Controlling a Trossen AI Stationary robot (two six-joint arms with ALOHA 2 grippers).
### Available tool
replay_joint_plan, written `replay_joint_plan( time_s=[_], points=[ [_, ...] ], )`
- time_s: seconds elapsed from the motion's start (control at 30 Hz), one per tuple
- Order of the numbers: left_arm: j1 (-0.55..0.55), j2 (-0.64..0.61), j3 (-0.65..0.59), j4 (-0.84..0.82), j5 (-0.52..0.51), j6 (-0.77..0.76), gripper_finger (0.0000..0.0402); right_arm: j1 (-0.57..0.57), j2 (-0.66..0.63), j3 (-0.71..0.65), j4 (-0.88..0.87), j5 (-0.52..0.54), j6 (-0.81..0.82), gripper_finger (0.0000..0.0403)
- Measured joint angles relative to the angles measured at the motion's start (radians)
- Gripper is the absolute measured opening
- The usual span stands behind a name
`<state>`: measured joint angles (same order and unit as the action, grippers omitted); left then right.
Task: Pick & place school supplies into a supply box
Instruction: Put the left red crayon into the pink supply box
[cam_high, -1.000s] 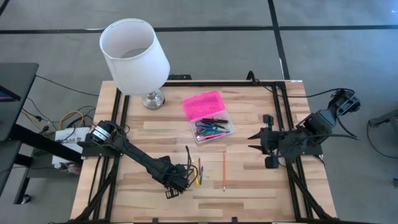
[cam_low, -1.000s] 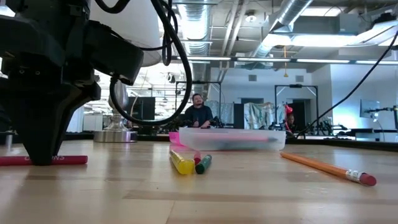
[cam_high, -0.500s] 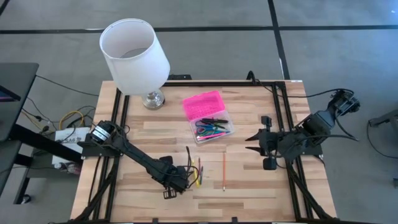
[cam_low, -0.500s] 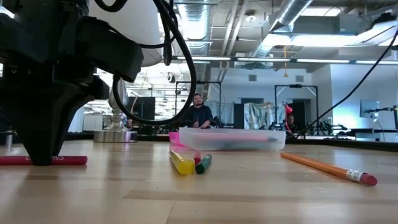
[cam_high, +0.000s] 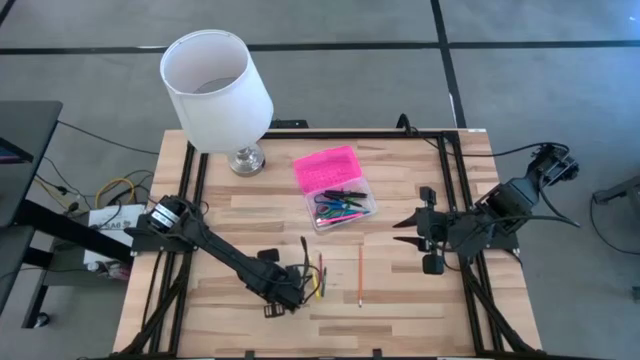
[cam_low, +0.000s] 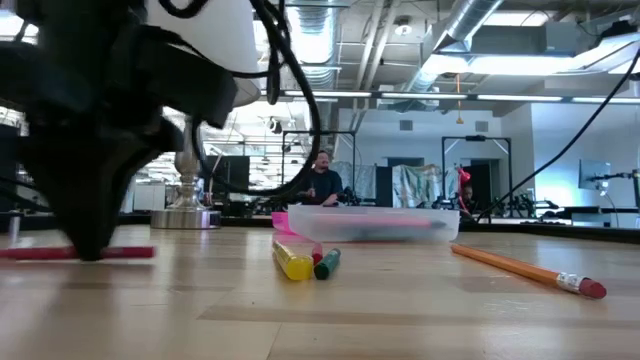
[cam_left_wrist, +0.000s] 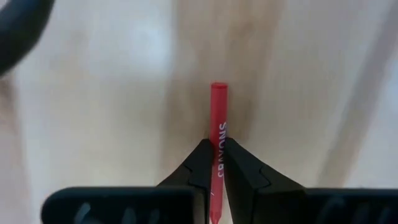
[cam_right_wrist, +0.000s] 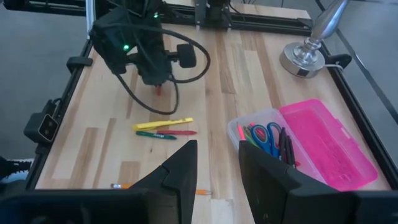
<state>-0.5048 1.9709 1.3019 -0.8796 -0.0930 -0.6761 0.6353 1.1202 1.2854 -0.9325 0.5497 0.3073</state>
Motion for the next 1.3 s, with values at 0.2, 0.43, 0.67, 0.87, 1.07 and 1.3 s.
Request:
replay_joint_plan(
  time_s=[0.2,0.43,0.67,0.87,1.07,1.3],
  points=[
    [0.027,-0.001,0.054,-0.067,-0.030,0.016,0.0016,-0.001,0.000,0.000,0.000,0.001,0.000,0.0111],
    [0.118,-0.003,0.161,-0.138,-0.091,0.075,0.0016,-0.003,0.000,0.000,-0.001,0.002,0.000,0.0111],
    [0.312,-0.006,0.253,-0.063,-0.104,0.202,0.0016,-0.003,0.000,0.000,-0.001,0.003,0.000,0.0111],
    [0.481,-0.006,0.258,0.152,-0.047,0.327,0.0016,-0.003,0.000,0.000,-0.002,0.007,0.000,0.0111],
    [0.573,-0.006,0.258,0.272,-0.034,0.413,0.0016,-0.003,0.000,0.000,-0.002,0.007,0.000,0.0111],
    [0.614,0.046,0.258,0.291,0.013,0.455,0.0016,-0.018,0.000,0.000,-0.011,0.009,0.000,0.0111]
  ],
)
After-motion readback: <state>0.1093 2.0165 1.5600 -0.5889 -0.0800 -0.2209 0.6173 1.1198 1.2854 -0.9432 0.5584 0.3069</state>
